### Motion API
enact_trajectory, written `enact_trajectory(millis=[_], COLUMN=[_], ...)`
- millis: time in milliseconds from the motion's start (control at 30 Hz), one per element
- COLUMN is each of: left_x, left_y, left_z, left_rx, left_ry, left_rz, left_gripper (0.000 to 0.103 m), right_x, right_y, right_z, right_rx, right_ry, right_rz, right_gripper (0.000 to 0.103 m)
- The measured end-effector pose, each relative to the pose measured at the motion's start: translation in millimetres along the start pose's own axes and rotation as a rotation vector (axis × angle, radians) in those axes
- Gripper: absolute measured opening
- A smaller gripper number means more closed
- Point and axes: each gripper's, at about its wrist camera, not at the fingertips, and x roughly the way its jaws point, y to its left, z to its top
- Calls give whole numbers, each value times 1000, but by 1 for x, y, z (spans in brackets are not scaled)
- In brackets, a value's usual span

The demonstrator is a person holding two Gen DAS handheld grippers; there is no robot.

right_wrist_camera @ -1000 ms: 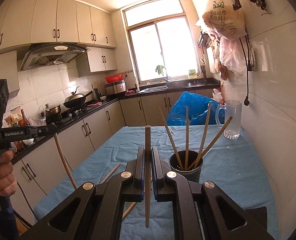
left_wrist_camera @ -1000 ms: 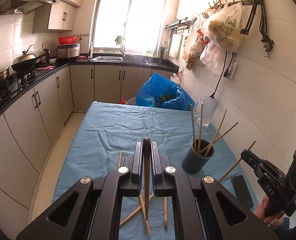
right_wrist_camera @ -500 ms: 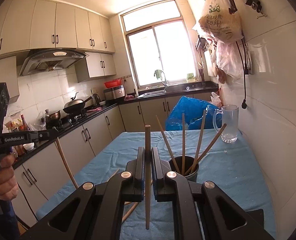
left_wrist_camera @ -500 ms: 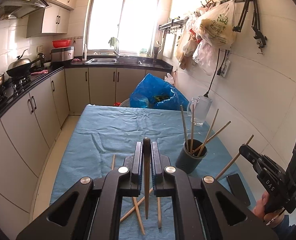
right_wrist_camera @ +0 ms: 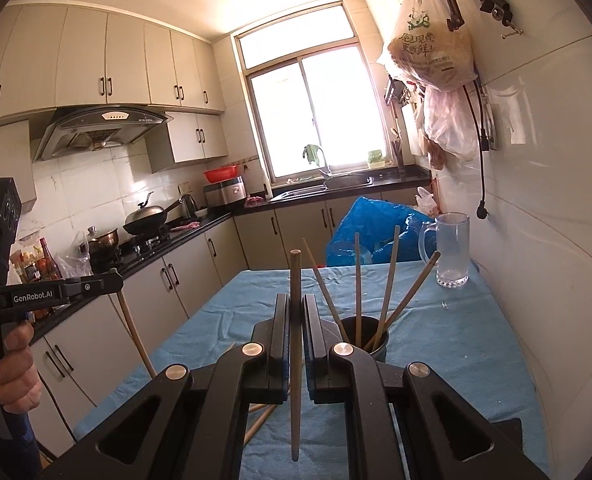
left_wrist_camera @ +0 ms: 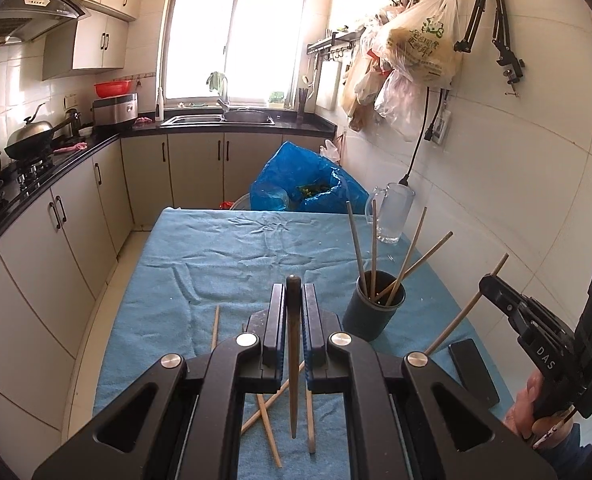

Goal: Organize utensils
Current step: 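Lift both held chopsticks upright and carry them toward the black cup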

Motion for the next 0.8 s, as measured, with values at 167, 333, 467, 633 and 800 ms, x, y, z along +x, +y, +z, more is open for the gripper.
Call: enact_trajectory(millis=[167, 333, 467, 633, 800], left_x=[2, 5, 7, 11, 17], left_y=[-2, -4, -5, -12, -19], left_z=[-1, 0, 1, 5, 13], left_rx=[4, 8, 12, 26, 40], left_ry=[4, 12, 15, 16, 20], left_rz=[-3, -7, -12, -23, -39], left_gripper=[7, 7, 7, 7, 7], right_x=[-2, -3, -5, -6, -8], right_y=[0, -2, -5, -8, -10], right_z=[1, 2, 2, 2, 3], right_rx=[3, 8, 15, 26, 33], right_ry=[-2, -4, -7, -7, -10], right_rz=[-1, -6, -10, -18, -22], right_gripper=[7, 7, 7, 7, 7])
